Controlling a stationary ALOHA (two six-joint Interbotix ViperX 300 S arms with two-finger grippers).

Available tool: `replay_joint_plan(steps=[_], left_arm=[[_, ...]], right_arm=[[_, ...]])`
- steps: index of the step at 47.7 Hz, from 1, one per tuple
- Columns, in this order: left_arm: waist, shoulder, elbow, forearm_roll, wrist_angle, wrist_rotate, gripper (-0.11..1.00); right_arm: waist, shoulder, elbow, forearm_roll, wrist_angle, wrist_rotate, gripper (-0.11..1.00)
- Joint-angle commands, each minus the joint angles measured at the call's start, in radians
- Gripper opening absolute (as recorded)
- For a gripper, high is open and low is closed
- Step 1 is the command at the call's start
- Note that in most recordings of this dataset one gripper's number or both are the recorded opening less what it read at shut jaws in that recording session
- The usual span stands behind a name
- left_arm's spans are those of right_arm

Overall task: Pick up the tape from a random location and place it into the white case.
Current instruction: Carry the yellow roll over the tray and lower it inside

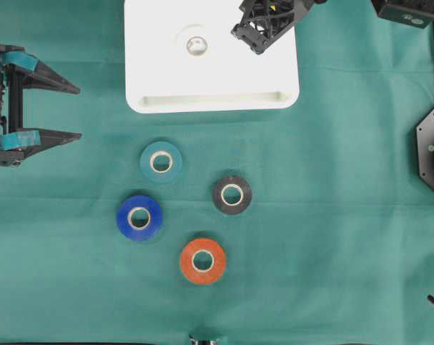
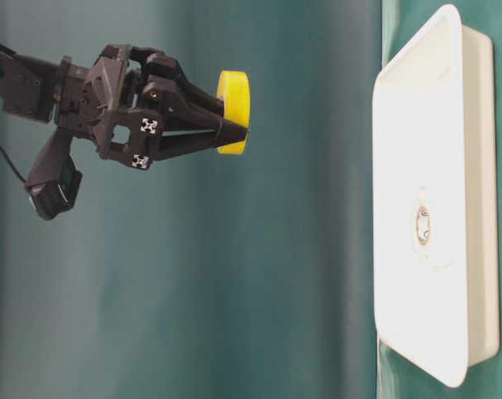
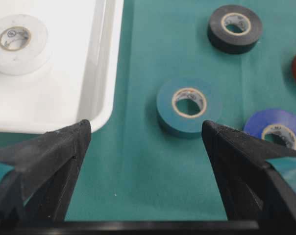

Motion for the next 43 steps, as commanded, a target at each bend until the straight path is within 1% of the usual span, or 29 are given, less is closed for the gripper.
replay_joint_plan(steps=[1, 13, 25, 34, 43], left_arm=[[0.003, 0.003, -0.020, -0.002, -0.005, -0.002, 0.96], [0.003, 0.003, -0.020, -0.003, -0.005, -0.002, 0.96], [0.003, 0.003, -0.020, -0.003, -0.005, -0.002, 0.96], [0.003, 0.003, -0.020, -0.002, -0.005, -0.002, 0.96], [0.003, 0.003, -0.020, -0.002, -0.005, -0.002, 0.96]], right_arm=[[0.000, -0.029, 0.006, 0.002, -0.031, 0.003, 0.28], [0.000, 0.015, 0.097, 0.011, -0.150, 0.012, 0.28], [-0.011, 0.107, 0.198, 0.021, -0.327, 0.017, 0.28], [-0.025, 0.172, 0.229, 0.026, -0.407, 0.017, 0.28], [-0.041, 0.202, 0.255, 0.026, -0.474, 0.020, 0.28]])
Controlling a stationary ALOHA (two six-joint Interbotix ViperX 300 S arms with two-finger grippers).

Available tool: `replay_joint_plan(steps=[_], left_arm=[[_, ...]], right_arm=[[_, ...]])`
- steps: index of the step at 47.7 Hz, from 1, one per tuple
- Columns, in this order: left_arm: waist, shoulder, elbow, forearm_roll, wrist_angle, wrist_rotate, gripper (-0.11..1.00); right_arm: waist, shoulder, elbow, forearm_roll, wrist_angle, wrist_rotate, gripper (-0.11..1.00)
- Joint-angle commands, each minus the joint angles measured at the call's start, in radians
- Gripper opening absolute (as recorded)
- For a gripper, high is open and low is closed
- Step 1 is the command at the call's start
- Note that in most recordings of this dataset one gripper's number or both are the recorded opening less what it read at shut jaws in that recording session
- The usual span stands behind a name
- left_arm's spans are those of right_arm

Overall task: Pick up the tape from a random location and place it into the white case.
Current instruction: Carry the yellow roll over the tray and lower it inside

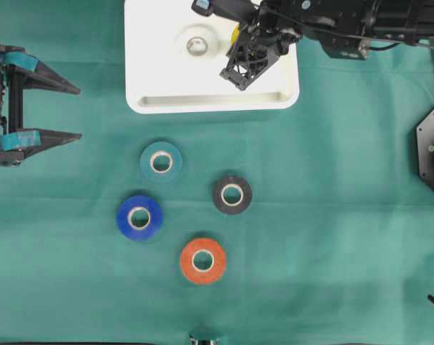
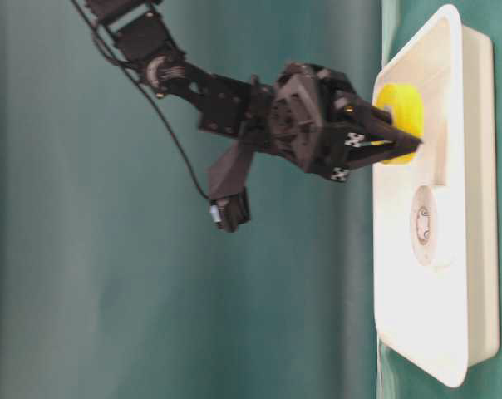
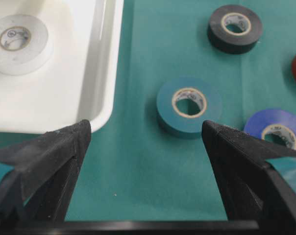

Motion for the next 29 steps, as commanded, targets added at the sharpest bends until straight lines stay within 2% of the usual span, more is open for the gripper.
replay_joint_plan(steps=[1, 11, 29], left_arm=[[0.003, 0.003, -0.020, -0.002, -0.005, 0.000, 0.96], [0.003, 0.005, -0.021, 0.000, -0.005, 0.000, 0.96], [0.003, 0.005, -0.023, 0.000, -0.005, 0.000, 0.96]], right_arm=[[-0.015, -0.009, 0.003, 0.002, -0.026, 0.002, 0.28], [-0.028, 0.002, 0.037, 0.002, -0.063, 0.003, 0.28], [-0.029, 0.002, 0.034, 0.009, -0.083, -0.003, 0.28]])
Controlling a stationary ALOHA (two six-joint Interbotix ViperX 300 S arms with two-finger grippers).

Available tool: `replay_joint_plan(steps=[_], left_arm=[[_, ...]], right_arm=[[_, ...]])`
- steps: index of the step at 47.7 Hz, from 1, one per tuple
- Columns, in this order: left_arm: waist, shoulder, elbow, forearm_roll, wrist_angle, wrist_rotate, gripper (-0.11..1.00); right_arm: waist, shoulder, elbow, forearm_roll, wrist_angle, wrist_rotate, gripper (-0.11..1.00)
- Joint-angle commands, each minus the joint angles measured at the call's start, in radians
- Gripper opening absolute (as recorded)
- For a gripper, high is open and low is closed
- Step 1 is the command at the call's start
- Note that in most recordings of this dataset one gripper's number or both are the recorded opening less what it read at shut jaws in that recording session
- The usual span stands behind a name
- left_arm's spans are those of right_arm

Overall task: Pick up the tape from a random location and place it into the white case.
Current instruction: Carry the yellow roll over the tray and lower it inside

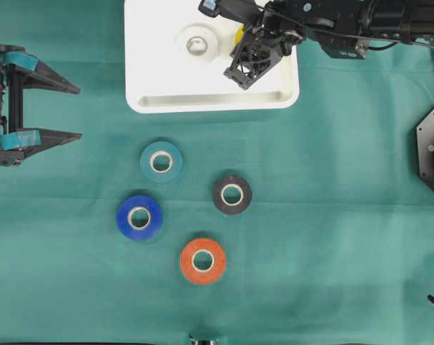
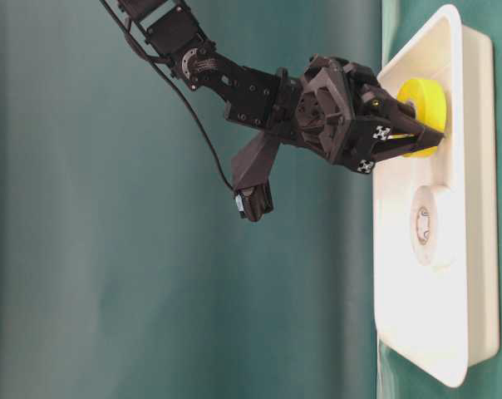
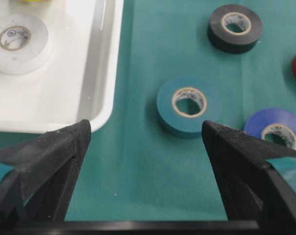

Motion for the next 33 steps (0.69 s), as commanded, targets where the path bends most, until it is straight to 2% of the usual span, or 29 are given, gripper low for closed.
replay_joint_plan(steps=[1, 14, 21, 24, 27, 33], left_arm=[[0.003, 0.005, -0.021, 0.000, -0.005, 0.000, 0.96], [0.003, 0.005, -0.023, -0.002, -0.005, 0.000, 0.96], [0.003, 0.005, -0.023, 0.000, -0.005, 0.000, 0.96], [0.003, 0.005, -0.023, 0.000, -0.005, 0.000, 0.96], [0.003, 0.005, -0.023, 0.000, -0.005, 0.000, 0.96], [0.003, 0.005, -0.023, -0.002, -0.005, 0.000, 0.96]], right_arm=[[-0.002, -0.017, -0.012, 0.008, -0.006, -0.002, 0.28], [0.000, -0.017, -0.017, 0.015, -0.006, -0.005, 0.30], [0.005, -0.021, -0.017, 0.008, 0.000, -0.012, 0.72], [0.006, -0.026, -0.017, 0.006, 0.002, -0.009, 0.86], [0.006, -0.034, -0.017, 0.006, 0.002, -0.008, 0.92], [0.006, -0.057, -0.018, 0.006, 0.011, -0.008, 0.89]])
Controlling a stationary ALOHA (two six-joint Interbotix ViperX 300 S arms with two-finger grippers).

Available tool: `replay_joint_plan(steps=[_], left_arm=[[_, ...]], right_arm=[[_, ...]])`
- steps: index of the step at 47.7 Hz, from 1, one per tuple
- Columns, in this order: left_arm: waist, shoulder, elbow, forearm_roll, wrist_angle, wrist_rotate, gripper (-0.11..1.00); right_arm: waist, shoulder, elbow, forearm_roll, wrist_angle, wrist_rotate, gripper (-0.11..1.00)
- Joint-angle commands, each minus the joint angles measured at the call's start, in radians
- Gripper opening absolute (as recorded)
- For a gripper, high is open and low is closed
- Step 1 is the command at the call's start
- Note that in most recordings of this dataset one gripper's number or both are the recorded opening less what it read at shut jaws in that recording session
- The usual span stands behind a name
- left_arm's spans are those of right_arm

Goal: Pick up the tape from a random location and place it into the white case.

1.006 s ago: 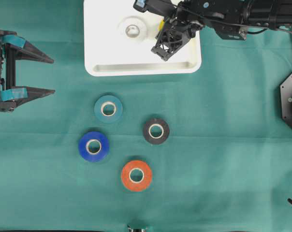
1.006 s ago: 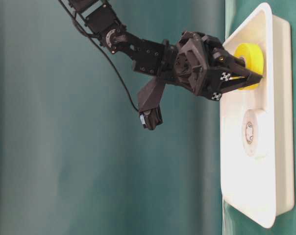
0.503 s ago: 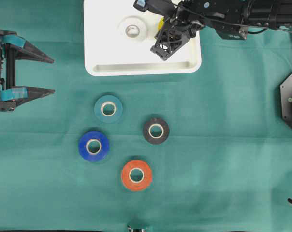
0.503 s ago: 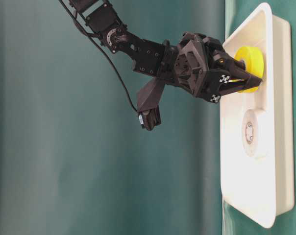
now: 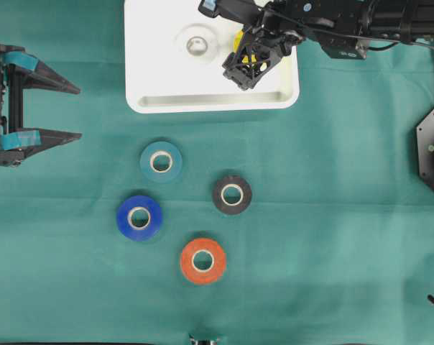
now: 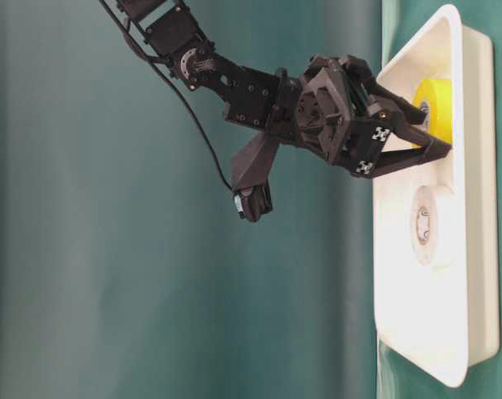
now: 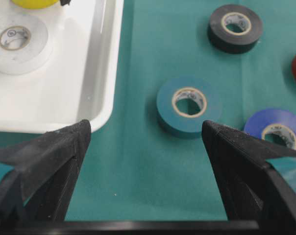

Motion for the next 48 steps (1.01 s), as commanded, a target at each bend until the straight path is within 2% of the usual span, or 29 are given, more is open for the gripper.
replay_joint_plan(steps=[1, 12, 29, 48], left_arm=[[0.003, 0.005, -0.023, -0.002, -0.005, 0.000, 0.96], [0.003, 0.005, -0.023, 0.000, -0.005, 0.000, 0.96], [0.003, 0.005, -0.023, 0.000, -0.005, 0.000, 0.96], [0.028, 0.005, -0.023, 0.000, -0.002, 0.002, 0.96]], right_arm=[[0.003, -0.057, -0.018, -0.003, 0.009, 0.000, 0.89], [0.003, -0.175, -0.061, -0.018, 0.130, -0.005, 0.90], [0.005, -0.328, -0.149, -0.107, 0.385, -0.017, 0.90], [0.021, -0.362, -0.152, -0.117, 0.383, -0.028, 0.90]])
